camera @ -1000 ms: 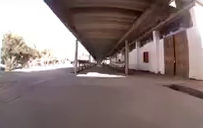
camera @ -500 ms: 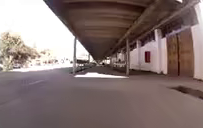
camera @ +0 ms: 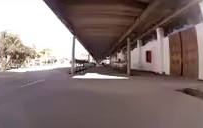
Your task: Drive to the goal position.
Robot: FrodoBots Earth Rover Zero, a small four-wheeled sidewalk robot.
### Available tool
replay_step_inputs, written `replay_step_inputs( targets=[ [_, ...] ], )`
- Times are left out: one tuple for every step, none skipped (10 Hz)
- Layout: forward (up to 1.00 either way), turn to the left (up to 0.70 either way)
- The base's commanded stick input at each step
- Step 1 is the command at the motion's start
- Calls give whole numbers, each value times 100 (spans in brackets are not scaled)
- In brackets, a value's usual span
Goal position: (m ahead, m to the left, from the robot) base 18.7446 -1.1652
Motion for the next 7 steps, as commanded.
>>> replay_step_inputs(
  targets=[
    [70, 0],
    [70, 0],
    [70, 0],
    [70, 0],
    [70, 0],
    [70, 0],
    [70, 0]
  ],
)
